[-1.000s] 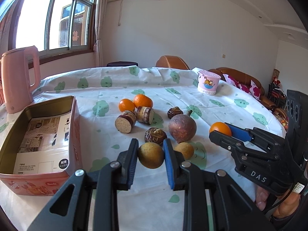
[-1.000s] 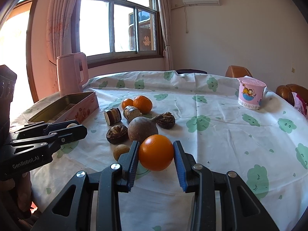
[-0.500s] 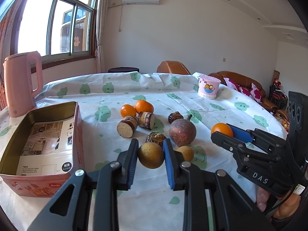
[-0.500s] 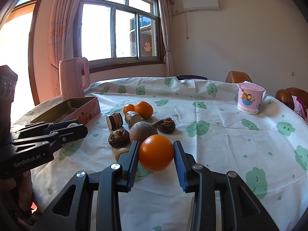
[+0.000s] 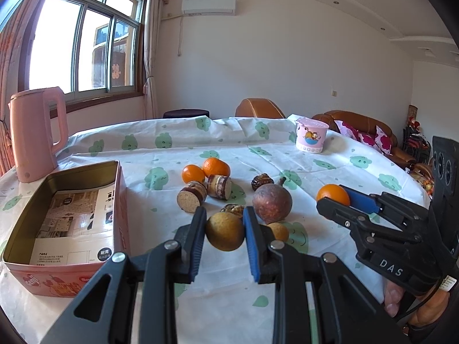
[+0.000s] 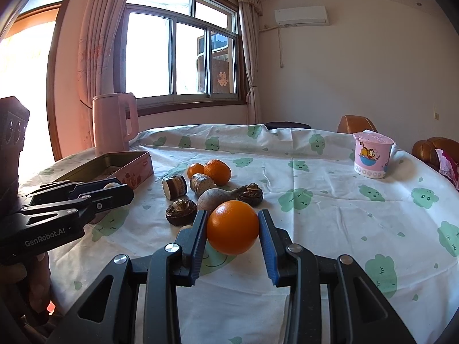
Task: Organize fruits
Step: 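Carry the yellow fruit and large orange over the tin box with both grippers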
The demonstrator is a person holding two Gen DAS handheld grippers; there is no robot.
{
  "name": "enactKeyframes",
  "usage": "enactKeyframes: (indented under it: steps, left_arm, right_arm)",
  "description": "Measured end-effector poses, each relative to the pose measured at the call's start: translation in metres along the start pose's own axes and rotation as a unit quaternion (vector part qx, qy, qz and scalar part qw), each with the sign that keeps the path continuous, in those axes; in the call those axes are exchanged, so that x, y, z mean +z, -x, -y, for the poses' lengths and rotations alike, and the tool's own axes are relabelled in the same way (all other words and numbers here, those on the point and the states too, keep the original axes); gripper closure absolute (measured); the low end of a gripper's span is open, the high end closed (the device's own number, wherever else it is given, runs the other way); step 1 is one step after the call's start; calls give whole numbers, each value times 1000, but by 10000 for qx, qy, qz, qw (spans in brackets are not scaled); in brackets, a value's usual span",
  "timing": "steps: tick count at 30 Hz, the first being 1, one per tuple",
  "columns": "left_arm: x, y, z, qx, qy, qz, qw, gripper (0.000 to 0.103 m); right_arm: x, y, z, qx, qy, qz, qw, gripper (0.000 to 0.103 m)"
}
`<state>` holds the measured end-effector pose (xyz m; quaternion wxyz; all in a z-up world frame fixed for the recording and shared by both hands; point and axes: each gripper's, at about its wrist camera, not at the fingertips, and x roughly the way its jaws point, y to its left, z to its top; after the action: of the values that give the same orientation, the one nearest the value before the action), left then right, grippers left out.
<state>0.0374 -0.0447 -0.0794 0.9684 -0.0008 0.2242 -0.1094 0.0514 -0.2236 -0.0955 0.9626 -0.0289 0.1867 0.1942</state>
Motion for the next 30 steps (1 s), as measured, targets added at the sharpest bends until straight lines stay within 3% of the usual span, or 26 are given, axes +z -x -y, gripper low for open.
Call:
enactKeyframes:
  steps: [19,30]
  left_arm:
    - [3,6,-3,105,31,109,9999,75]
    - [12,22,-36,582,246,183,9978,75]
  right_arm:
    - [-2,9,-4,-21,158,307,9994,66]
    - [19,6,-18,23,269,99,9996,66]
